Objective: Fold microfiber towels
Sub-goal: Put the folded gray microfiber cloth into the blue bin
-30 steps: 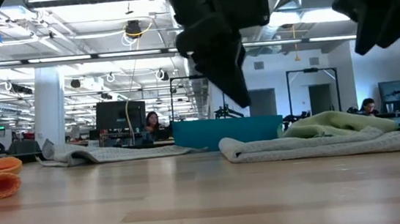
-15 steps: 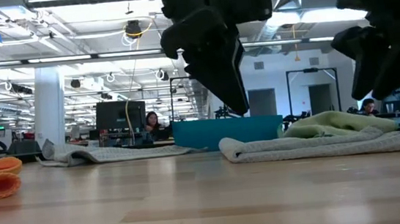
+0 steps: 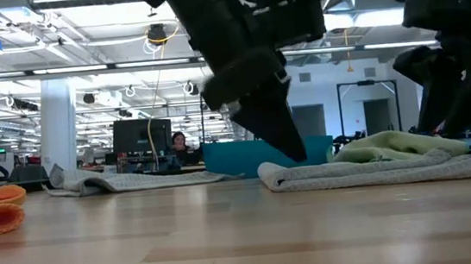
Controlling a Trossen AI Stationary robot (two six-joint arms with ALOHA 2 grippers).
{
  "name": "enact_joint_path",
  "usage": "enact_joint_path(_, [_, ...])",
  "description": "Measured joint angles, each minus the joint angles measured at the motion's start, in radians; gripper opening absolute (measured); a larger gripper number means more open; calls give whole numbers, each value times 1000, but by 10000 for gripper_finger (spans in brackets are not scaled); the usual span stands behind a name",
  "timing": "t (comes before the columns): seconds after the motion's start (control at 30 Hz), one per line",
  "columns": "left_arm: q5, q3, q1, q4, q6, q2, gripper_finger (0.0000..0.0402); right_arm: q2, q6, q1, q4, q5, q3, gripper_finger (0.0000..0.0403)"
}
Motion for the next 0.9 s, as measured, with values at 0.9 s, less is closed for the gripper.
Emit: enact_joint_path(0.9, [-30, 3, 9, -9, -88, 69, 104, 207, 33, -13, 70, 12, -2, 155])
